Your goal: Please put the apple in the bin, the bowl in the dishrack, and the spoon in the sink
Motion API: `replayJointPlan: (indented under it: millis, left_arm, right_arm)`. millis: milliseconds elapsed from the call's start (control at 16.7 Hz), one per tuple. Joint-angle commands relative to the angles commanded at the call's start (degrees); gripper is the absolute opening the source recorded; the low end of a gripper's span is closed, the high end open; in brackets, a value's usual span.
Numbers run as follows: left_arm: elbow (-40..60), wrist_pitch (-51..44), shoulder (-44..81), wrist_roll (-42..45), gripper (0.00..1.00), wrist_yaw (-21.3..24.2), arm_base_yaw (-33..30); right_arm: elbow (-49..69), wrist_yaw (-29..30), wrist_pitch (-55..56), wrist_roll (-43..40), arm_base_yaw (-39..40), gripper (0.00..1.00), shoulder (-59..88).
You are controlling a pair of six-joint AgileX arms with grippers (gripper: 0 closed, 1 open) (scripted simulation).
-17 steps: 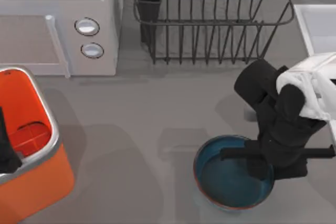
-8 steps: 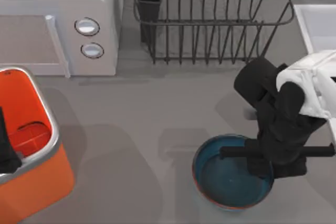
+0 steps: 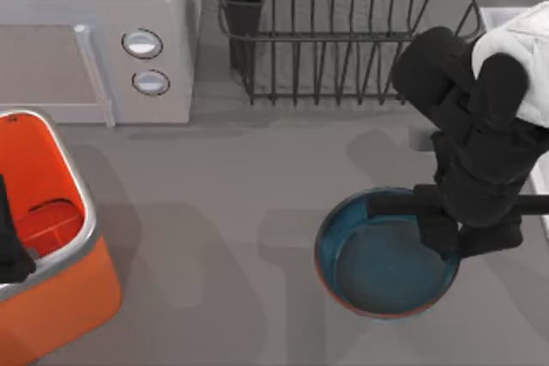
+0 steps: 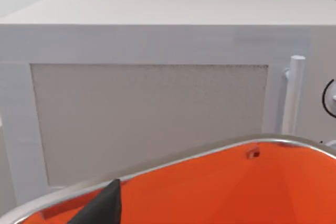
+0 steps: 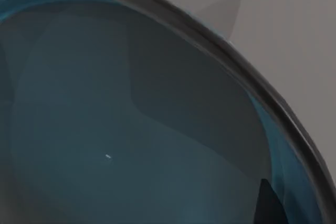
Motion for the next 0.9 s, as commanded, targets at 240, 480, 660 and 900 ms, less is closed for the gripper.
replayJointPlan:
  millis: [240, 480, 660, 900]
  left_arm:
    - [0.0, 0.0, 0.0, 0.0, 1.00, 0.0, 0.0]
    - [0.0, 0.0, 0.0, 0.0, 1.00, 0.0, 0.0]
    - [0.0, 0.0, 0.0, 0.0, 1.00, 0.0, 0.0]
    - [0.0, 0.0, 0.0, 0.0, 1.00, 0.0, 0.0]
  right_arm:
    - [3.3, 0.0, -4.6, -0.1, -0.1, 0.00, -1.8]
    - [3.2, 0.1, -4.3, -0.1, 0.1, 0.00, -1.5]
    - [4.3, 3.7, -0.8, -2.1, 1.9, 0.00, -2.1]
    - [6.8, 15.5, 11.4, -8.2, 7.1, 0.00, -3.8]
